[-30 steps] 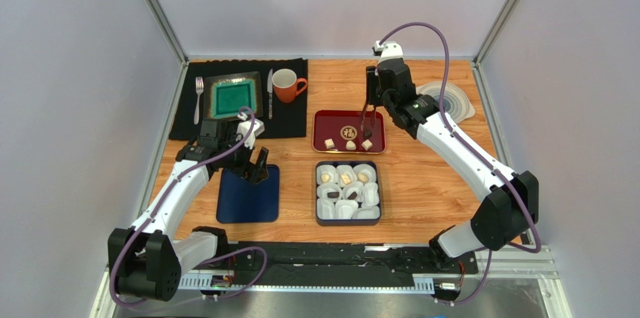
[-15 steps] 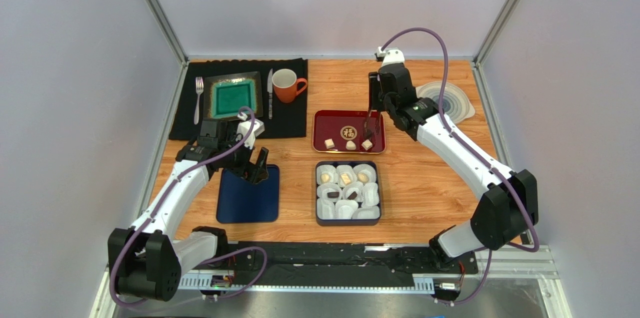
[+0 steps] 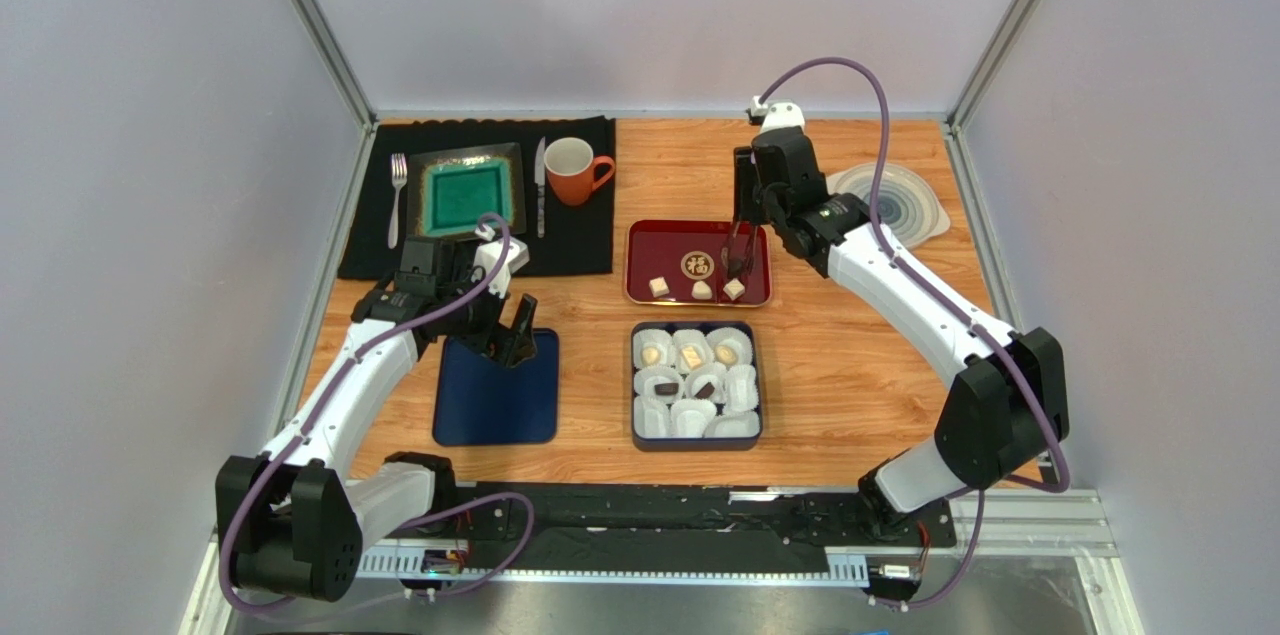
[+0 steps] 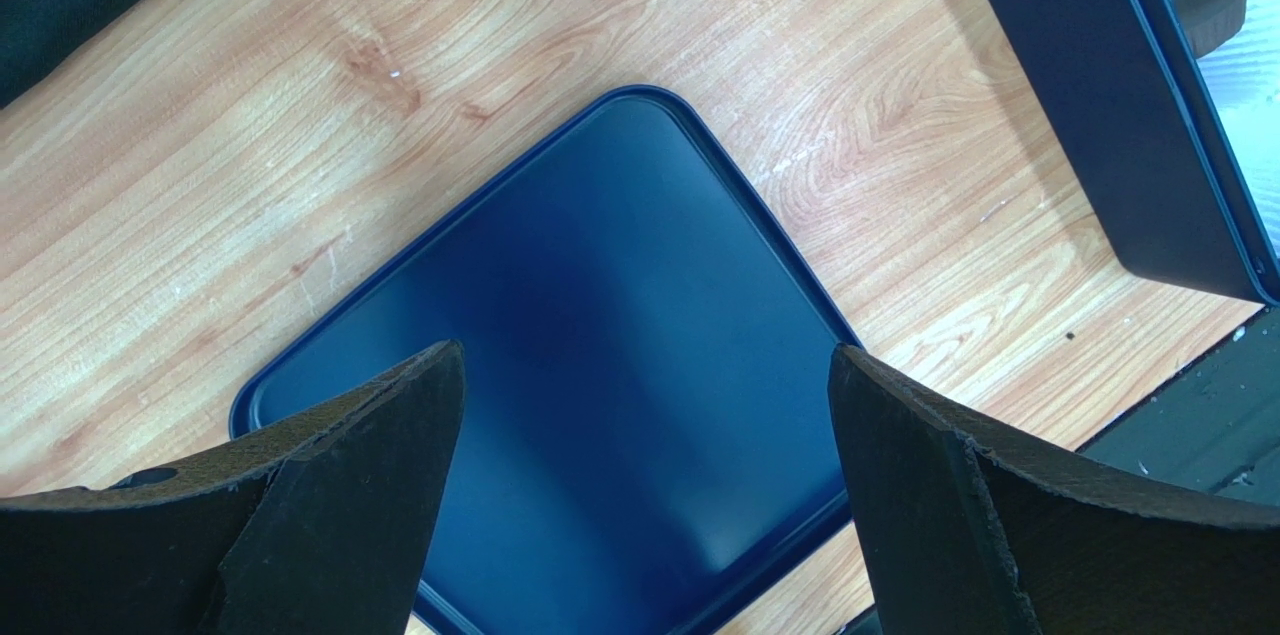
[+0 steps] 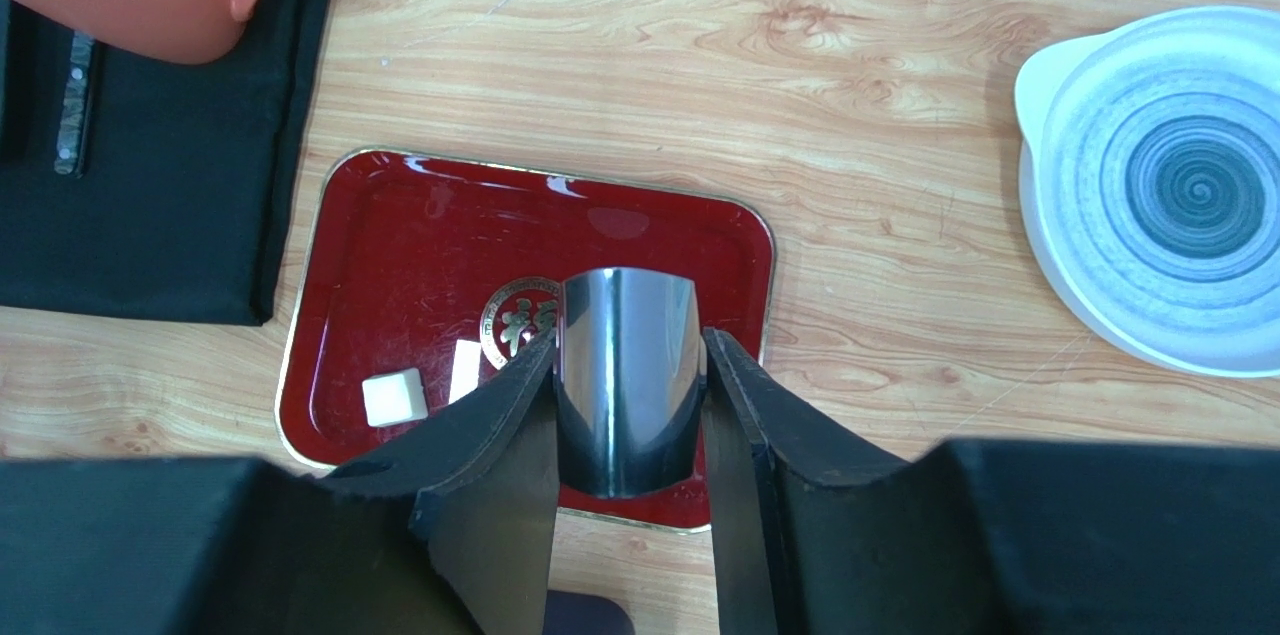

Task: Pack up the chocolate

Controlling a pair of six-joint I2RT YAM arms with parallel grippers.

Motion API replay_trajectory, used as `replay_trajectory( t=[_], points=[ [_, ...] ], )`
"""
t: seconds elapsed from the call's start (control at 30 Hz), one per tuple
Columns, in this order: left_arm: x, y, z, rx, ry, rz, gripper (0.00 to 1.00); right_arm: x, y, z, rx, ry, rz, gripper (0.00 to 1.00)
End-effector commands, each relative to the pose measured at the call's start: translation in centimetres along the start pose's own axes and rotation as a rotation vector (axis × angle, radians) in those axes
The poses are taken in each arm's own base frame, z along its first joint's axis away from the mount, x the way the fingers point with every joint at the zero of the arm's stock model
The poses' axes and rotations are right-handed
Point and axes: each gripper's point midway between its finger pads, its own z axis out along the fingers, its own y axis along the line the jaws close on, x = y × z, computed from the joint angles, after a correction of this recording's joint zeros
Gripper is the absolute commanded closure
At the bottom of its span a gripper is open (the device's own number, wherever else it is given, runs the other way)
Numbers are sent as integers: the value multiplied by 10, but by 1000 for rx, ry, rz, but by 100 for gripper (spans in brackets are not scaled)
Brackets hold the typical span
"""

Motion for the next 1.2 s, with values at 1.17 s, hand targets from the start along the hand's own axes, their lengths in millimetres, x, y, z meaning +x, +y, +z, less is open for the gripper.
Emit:
replay_trajectory(
  t=[1.17],
  points=[
    [-12,2,-4,-6,-34,18,1,-58,21,-119,-164,-160,-2,87]
  ],
)
